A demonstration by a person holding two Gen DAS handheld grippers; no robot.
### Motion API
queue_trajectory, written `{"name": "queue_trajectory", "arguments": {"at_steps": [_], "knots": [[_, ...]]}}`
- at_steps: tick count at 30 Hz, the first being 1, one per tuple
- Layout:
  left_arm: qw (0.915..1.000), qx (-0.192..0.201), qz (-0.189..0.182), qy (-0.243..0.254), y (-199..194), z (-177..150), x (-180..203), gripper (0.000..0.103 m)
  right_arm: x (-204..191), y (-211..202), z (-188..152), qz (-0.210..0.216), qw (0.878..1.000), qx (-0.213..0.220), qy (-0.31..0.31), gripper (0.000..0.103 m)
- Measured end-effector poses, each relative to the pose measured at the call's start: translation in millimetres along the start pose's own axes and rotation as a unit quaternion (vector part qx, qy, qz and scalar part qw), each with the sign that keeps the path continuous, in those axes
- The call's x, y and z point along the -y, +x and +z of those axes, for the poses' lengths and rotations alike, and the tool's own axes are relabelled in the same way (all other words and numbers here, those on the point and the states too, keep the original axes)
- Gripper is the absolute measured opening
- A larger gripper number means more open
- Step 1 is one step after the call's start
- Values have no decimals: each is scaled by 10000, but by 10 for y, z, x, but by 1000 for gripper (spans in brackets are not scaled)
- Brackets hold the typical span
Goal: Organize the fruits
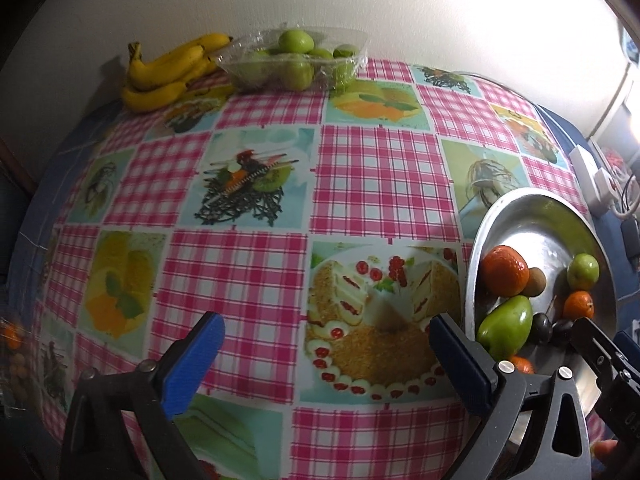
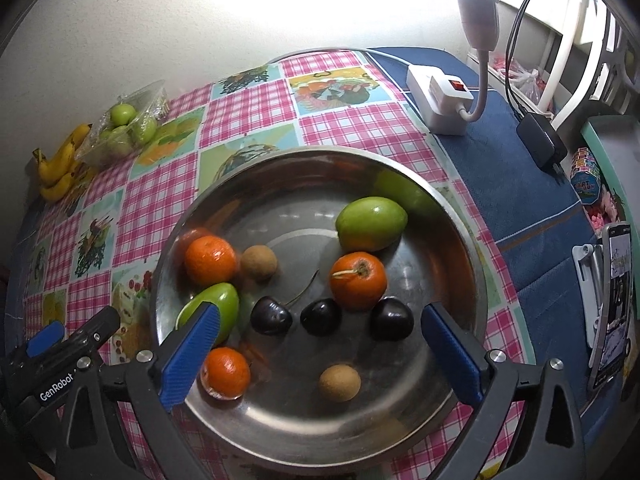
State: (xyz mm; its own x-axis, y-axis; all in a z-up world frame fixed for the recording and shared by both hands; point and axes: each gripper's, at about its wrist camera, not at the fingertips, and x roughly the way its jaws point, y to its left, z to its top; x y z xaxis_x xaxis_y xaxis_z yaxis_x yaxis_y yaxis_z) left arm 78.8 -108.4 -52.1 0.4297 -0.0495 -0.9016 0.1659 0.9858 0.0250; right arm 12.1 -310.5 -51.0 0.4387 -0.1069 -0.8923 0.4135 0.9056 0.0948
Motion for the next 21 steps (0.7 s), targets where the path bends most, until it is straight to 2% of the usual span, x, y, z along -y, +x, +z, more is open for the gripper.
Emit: {"name": "queue_trajectory", "arguments": {"at_steps": [8,12,21], "knots": [[9987,231,383,233,-178,-163,-77,103,-114,-97,-189,80,9999,5,-83,100],[9982,360,426,200,-283,-247,-117,103,-134,-136,-294,55,9999,-2,-107,100],[9975,308,614,192,-474,-468,-209,103,-214,-289,-510,57,9996,-3,-261,100]]}}
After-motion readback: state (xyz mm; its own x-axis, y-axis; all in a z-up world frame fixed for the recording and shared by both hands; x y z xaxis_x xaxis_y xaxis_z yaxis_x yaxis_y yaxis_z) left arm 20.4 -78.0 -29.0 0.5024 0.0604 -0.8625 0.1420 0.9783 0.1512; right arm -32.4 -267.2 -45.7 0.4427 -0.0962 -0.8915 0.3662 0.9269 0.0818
